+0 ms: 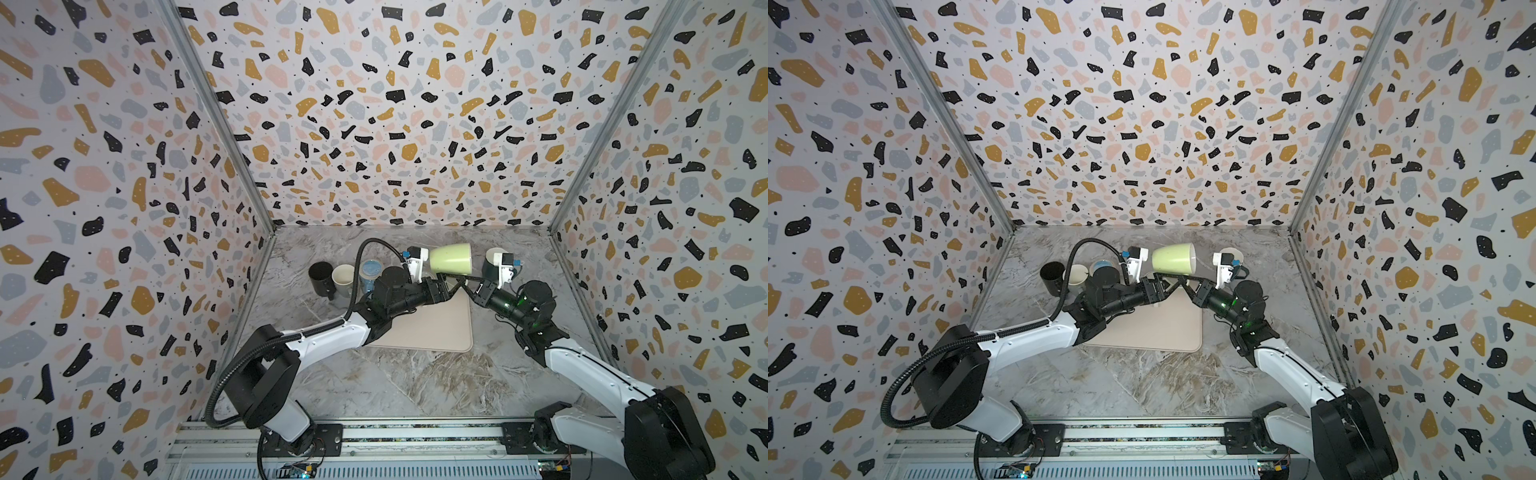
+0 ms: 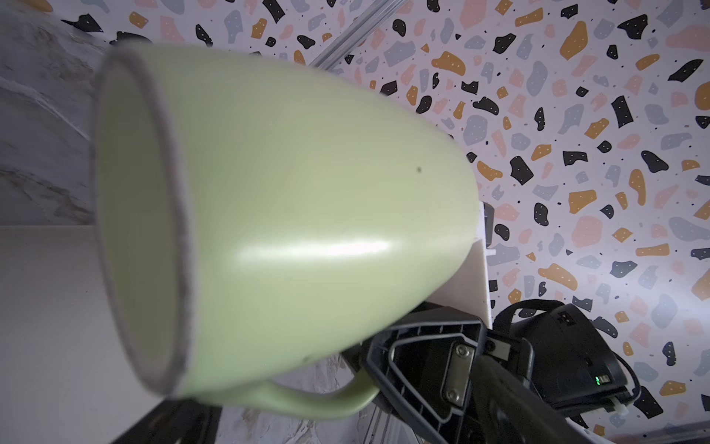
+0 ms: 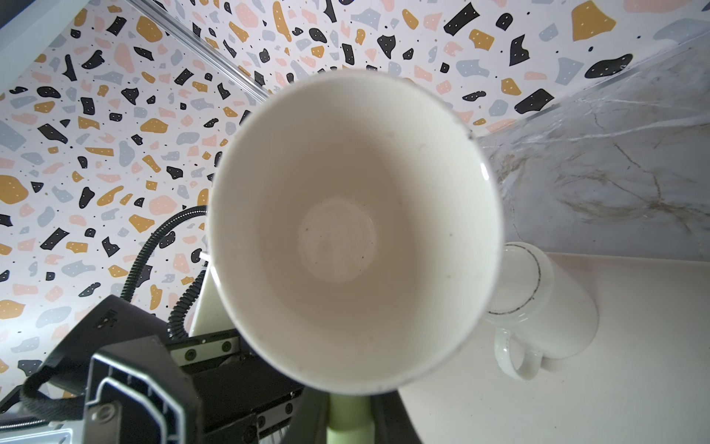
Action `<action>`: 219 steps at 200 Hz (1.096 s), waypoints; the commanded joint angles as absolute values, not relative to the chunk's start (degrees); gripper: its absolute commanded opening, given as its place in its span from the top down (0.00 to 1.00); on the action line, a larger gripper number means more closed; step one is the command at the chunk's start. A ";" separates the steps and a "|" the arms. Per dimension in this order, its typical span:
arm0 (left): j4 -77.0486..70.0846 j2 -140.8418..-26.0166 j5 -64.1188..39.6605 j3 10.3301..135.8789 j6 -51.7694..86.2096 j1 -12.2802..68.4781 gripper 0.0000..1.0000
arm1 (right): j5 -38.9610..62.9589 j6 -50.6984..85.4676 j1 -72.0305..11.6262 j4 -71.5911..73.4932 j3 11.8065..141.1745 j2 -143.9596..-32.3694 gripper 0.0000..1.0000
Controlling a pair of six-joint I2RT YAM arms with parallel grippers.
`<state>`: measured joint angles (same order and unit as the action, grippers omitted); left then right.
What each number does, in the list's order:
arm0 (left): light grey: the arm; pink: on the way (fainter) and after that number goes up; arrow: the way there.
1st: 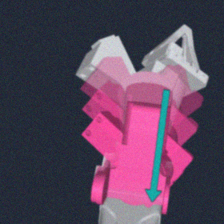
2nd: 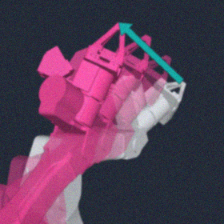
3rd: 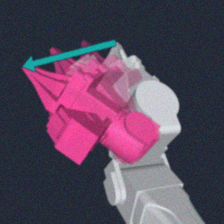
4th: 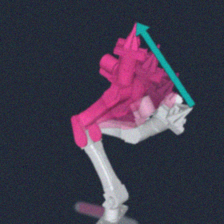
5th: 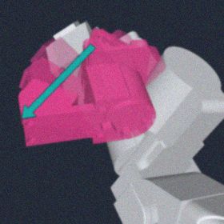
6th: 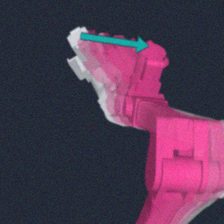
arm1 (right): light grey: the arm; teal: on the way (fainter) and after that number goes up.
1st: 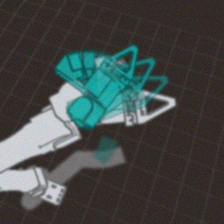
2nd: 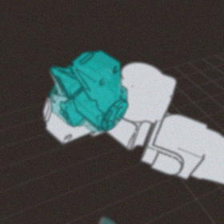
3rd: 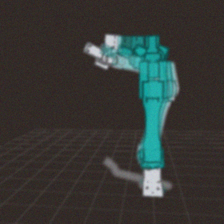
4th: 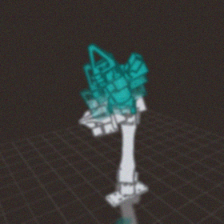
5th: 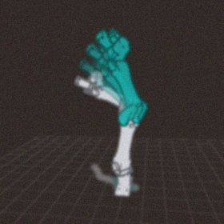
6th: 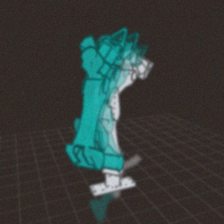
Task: Turn the mug right side up
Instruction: Place the mug at the top-right of the table.
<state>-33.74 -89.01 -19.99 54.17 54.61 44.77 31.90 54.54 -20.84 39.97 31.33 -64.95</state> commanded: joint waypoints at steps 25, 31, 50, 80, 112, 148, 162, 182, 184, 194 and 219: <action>-34.39 -87.20 -19.46 56.70 53.05 45.00 0.00 | 32.01 51.59 -19.58 42.60 33.94 -61.09 1.00; -34.15 -87.23 -19.45 56.76 52.92 45.00 0.00 | 31.93 51.28 -19.40 42.06 33.93 -60.80 1.00; -33.88 -87.00 -19.34 56.68 52.74 45.00 0.00 | 31.64 50.64 -18.50 39.94 34.16 -60.15 1.00; -32.88 -86.73 -19.25 56.92 51.88 44.96 0.00 | 31.55 50.23 -16.73 38.07 34.37 -59.27 1.00; -30.90 -86.23 -18.94 57.07 51.06 44.91 0.00 | 30.59 47.71 -16.26 34.43 35.81 -58.19 1.00; -28.83 -84.63 -17.29 56.60 47.76 44.69 0.00 | 29.88 46.61 -15.32 32.49 36.43 -57.22 1.00; -28.66 -84.13 -17.36 56.39 47.55 44.49 0.00 | 29.89 46.49 -14.96 31.68 36.69 -57.05 1.00; -28.23 -83.59 -17.15 55.98 47.33 44.30 0.00 | 29.55 45.92 -14.59 30.59 37.00 -56.61 1.00; -28.15 -83.50 -17.14 55.85 47.27 44.30 0.00 | 29.47 45.89 -14.48 30.43 37.07 -56.54 1.00; -27.91 -83.31 -16.83 55.66 47.05 44.20 0.00 | 29.29 45.82 -14.26 29.94 37.17 -56.21 1.00; -26.91 -82.98 -16.56 55.55 46.42 43.99 0.00 | 29.03 45.57 -13.67 29.10 37.44 -55.51 1.00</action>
<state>-26.79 -84.53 -17.30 55.18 48.42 44.40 29.50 47.33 -14.26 25.58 33.19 -58.46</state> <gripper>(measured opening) 0.997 0.166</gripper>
